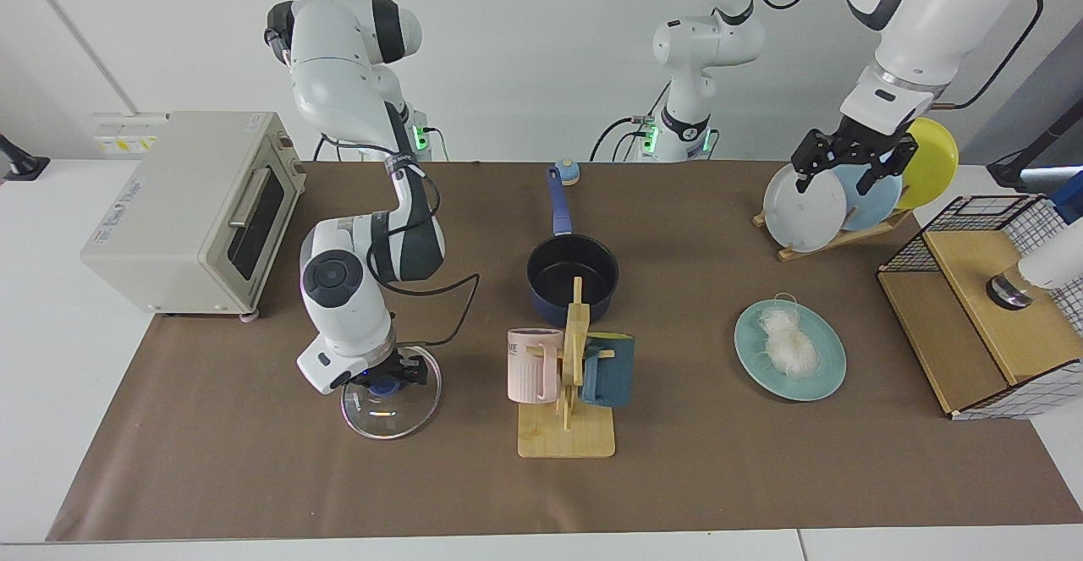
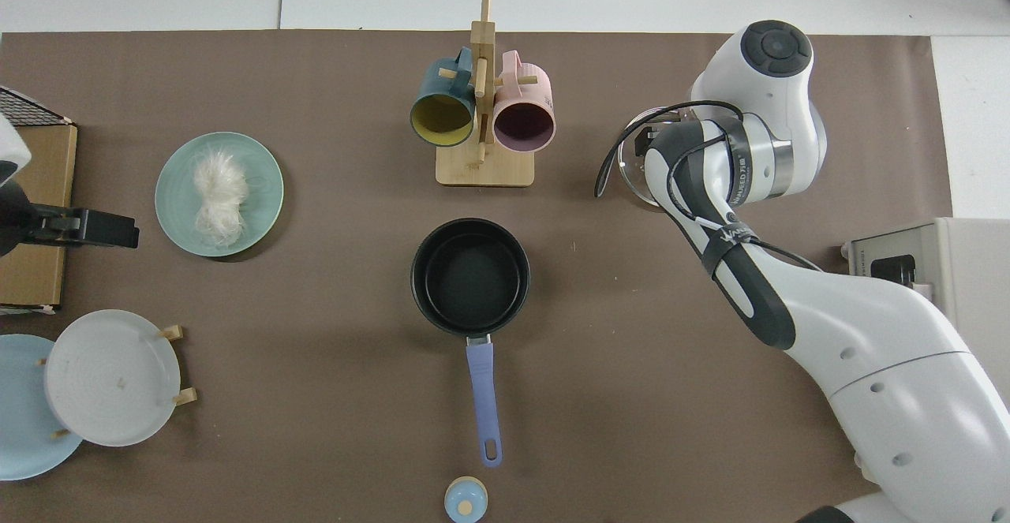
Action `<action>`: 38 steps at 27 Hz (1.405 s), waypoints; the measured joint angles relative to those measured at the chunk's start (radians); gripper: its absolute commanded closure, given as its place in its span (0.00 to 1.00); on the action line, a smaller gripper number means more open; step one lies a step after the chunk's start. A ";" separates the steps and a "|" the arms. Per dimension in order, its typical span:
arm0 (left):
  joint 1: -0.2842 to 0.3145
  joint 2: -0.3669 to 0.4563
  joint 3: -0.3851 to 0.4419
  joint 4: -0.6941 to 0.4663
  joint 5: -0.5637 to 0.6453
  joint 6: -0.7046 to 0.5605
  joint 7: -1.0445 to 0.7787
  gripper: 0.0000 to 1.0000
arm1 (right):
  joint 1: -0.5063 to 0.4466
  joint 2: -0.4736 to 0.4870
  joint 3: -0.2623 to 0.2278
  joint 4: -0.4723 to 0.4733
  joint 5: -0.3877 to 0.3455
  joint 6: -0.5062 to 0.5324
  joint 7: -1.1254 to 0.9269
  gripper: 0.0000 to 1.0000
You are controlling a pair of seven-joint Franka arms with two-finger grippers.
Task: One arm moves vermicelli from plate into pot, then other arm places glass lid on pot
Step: 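Reach the left gripper down into the white vermicelli on the plate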
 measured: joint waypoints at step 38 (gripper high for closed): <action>-0.001 0.499 0.009 -0.044 0.000 0.552 -0.247 0.00 | 0.011 -0.281 0.003 -0.137 0.006 -0.099 -0.039 1.00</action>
